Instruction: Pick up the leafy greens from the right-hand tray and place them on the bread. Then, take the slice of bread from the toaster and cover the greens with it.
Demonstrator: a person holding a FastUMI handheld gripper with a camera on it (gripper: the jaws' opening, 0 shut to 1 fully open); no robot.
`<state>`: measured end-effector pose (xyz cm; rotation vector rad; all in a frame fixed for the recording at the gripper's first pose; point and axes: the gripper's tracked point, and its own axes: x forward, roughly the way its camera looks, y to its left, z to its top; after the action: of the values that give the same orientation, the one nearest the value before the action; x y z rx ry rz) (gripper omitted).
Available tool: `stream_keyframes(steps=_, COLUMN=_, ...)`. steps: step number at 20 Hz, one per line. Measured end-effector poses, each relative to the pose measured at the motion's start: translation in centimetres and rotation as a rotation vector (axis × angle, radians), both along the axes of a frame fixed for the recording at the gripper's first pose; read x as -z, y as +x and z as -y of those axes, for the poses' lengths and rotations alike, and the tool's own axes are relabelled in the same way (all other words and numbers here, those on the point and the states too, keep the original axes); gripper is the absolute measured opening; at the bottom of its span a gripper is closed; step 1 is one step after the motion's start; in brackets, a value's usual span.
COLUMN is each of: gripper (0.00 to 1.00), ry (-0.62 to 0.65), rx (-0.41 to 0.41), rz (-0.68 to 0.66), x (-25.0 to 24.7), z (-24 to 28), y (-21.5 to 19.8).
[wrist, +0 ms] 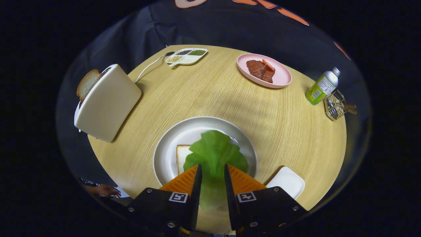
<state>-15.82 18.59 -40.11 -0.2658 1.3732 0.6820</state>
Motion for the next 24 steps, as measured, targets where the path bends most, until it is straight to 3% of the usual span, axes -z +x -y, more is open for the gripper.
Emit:
stream_keyframes(steps=2, gripper=0.49, ry=-0.004, rx=-0.013, rz=0.010, x=0.3, z=0.1, y=0.1)
stream_keyframes(steps=10, gripper=0.51, ry=0.085, rx=0.020, rz=0.032, x=-2.9, z=-2.4, y=1.2)
stream_keyframes(steps=13, gripper=0.70, ry=0.149, rx=0.020, rz=0.060, x=-6.4, z=-4.9, y=2.3)
stream_keyframes(steps=19, gripper=0.89, ry=0.230, rx=-0.015, rz=0.099, x=-13.4, z=-11.5, y=3.4)
stream_keyframes(steps=24, gripper=0.91, ry=0.216, rx=-0.013, rz=0.097, x=-16.3, z=-17.7, y=3.1)
